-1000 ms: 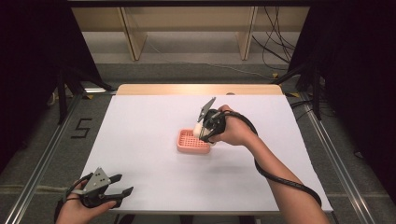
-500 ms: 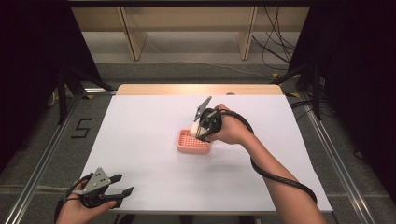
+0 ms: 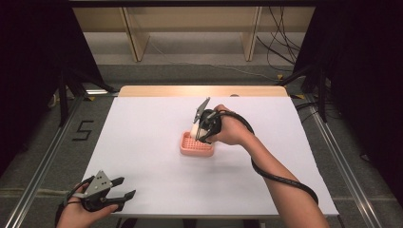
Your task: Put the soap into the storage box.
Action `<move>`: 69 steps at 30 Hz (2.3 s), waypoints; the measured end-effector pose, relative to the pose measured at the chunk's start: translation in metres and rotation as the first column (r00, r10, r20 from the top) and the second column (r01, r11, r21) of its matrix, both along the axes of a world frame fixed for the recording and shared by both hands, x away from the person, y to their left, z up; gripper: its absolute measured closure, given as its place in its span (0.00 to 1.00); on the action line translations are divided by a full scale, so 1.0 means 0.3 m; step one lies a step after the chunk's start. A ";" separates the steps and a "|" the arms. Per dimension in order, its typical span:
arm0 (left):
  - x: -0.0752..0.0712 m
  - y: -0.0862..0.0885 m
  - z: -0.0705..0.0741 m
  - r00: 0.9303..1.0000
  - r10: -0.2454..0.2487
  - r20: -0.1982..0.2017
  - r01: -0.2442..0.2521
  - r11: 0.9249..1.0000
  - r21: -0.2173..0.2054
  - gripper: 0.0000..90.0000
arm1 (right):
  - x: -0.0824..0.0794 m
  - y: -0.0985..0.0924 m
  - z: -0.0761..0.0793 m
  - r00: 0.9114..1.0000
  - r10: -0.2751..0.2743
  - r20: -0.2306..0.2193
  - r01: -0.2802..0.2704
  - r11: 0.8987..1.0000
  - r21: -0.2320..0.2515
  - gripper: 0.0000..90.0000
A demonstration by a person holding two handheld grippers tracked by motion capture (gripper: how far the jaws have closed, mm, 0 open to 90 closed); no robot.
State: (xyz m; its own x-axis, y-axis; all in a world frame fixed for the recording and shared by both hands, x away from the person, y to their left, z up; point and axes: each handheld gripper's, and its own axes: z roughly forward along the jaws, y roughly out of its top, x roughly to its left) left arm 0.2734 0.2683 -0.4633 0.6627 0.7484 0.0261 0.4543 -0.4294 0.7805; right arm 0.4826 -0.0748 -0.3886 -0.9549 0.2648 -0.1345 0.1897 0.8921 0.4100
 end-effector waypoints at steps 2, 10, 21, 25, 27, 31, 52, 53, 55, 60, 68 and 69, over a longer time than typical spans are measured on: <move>0.000 -0.001 0.000 1.000 0.000 0.000 0.000 1.000 0.001 0.41 | -0.003 0.004 0.000 1.000 -0.022 -0.009 0.022 1.000 -0.008 0.55; -0.001 -0.001 0.000 1.000 0.000 0.001 0.000 1.000 -0.002 0.41 | 0.010 0.019 -0.007 1.000 -0.003 -0.005 0.003 1.000 -0.007 0.55; 0.000 -0.001 0.000 1.000 0.001 -0.001 -0.001 1.000 0.000 0.41 | 0.026 0.034 -0.038 1.000 0.009 0.006 -0.009 1.000 -0.018 0.55; -0.001 -0.002 -0.002 1.000 0.002 -0.003 -0.002 1.000 0.000 0.41 | 0.024 0.041 -0.047 1.000 -0.008 0.017 0.009 0.999 -0.052 0.55; -0.001 -0.002 -0.002 1.000 0.003 -0.001 -0.003 1.000 0.001 0.41 | 0.027 0.043 -0.051 1.000 0.001 0.020 0.001 0.999 -0.051 0.55; -0.001 0.000 0.000 1.000 -0.005 -0.007 0.005 1.000 0.000 0.41 | 0.032 0.047 -0.063 1.000 0.003 0.015 -0.002 0.999 -0.043 0.55; -0.001 0.000 0.000 1.000 0.000 -0.001 0.000 1.000 -0.001 0.41 | 0.054 0.085 -0.098 0.998 0.045 0.043 -0.043 0.997 -0.057 0.55; -0.001 0.000 0.000 1.000 -0.001 -0.001 0.001 1.000 0.000 0.41 | 0.055 0.086 -0.098 0.998 0.046 0.052 -0.043 0.997 -0.062 0.55; -0.001 0.000 0.000 1.000 -0.001 -0.001 0.001 1.000 0.000 0.41 | 0.055 0.089 -0.100 0.998 0.045 0.042 -0.043 0.997 -0.059 0.55; -0.001 -0.001 0.000 1.000 0.000 -0.001 0.000 1.000 0.001 0.41 | 0.058 0.098 -0.105 0.998 0.049 0.033 -0.047 0.996 -0.076 0.55; 0.000 0.000 0.000 1.000 -0.001 -0.002 0.001 1.000 0.001 0.41 | 0.064 0.108 -0.119 0.999 0.041 0.027 -0.037 0.991 -0.128 0.55; 0.000 0.000 0.000 1.000 -0.001 -0.001 0.001 1.000 0.001 0.41 | 0.066 0.107 -0.126 0.999 0.037 0.006 -0.035 0.990 -0.134 0.55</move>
State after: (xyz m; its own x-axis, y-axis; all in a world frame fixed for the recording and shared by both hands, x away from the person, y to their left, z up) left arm 0.2733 0.2681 -0.4634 0.6632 0.7480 0.0262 0.4545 -0.4303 0.7799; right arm 0.5024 -0.0428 -0.4264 -0.9621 0.2094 -0.1747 0.1534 0.9453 0.2879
